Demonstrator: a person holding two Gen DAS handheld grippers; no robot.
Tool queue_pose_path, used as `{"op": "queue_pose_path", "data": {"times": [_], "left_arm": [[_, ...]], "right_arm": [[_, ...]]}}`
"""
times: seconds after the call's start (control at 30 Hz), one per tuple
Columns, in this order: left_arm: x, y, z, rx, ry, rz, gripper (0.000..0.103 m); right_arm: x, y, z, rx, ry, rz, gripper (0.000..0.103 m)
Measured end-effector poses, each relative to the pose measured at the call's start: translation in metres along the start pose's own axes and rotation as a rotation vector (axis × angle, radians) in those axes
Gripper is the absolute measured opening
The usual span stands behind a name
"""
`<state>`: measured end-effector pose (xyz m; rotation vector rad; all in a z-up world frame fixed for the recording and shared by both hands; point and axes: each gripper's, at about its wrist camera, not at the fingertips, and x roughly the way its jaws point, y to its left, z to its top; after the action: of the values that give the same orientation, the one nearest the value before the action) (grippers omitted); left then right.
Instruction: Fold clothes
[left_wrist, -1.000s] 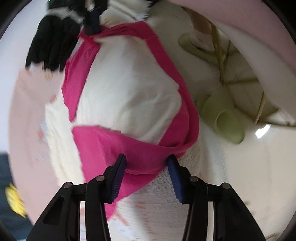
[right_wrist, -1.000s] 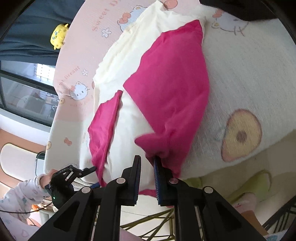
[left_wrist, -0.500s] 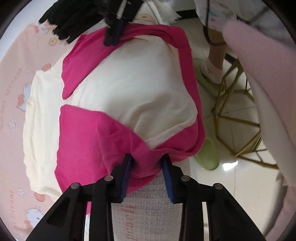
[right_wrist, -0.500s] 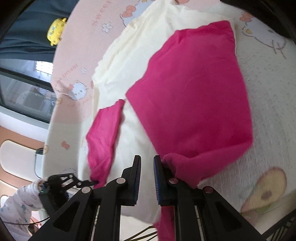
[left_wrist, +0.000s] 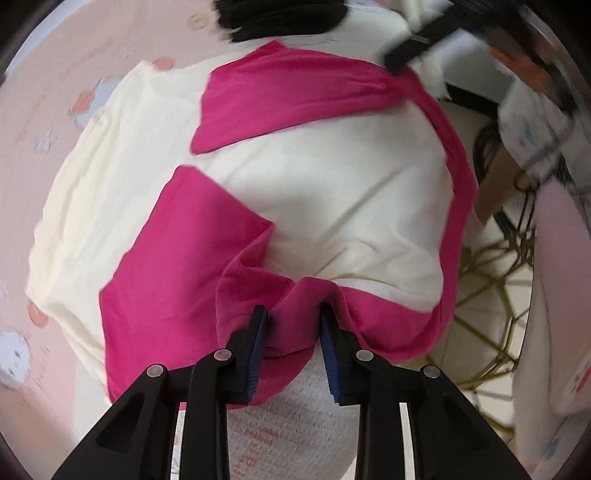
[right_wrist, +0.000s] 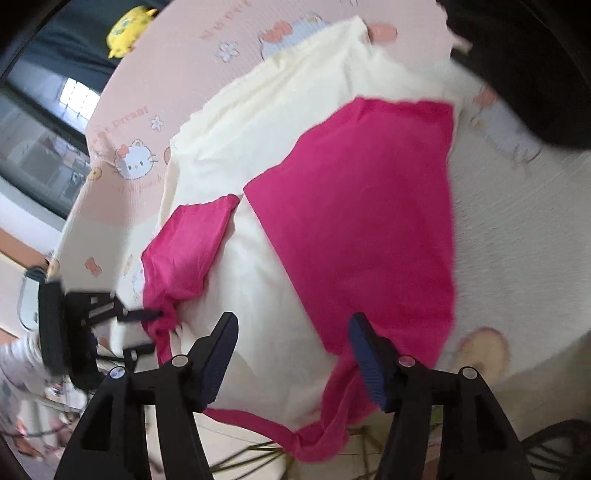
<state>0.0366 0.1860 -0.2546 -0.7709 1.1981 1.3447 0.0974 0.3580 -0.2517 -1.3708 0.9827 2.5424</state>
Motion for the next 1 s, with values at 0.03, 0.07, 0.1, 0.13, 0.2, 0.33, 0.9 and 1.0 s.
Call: {"op": "queue_pose_path", "data": {"times": [0.03,0.07,0.1,0.13,0.2,0.33,0.9,1.0], "left_arm": [[0.001,0.003,0.002,-0.014,-0.001,0.003,0.025],[0.001,0.006,0.004,-0.028,-0.001,0.004,0.025],[0.002,0.009,0.005,-0.04,0.001,0.0,0.025],[0.003,0.011,0.007,-0.048,0.001,0.001,0.025],[0.004,0.016,0.01,-0.065,0.004,0.003,0.025],[0.007,0.029,0.015,-0.111,0.001,0.019,0.025],[0.022,0.082,0.008,-0.412,0.017,-0.079,0.028],[0.022,0.085,0.008,-0.427,0.02,-0.091,0.028]], "right_arm": [[-0.006,0.0,-0.004,-0.006,-0.006,-0.019,0.062],[-0.008,-0.002,-0.007,0.004,-0.004,-0.024,0.062],[-0.011,-0.007,-0.011,0.026,0.001,-0.022,0.062],[-0.014,-0.011,-0.016,0.048,0.006,-0.019,0.062],[-0.017,-0.023,-0.025,0.096,0.024,-0.014,0.062],[-0.013,-0.05,-0.045,0.198,0.097,-0.023,0.073],[0.023,-0.054,-0.061,0.322,0.236,0.224,0.018],[0.006,-0.037,-0.051,0.241,0.2,0.244,0.01]]}}
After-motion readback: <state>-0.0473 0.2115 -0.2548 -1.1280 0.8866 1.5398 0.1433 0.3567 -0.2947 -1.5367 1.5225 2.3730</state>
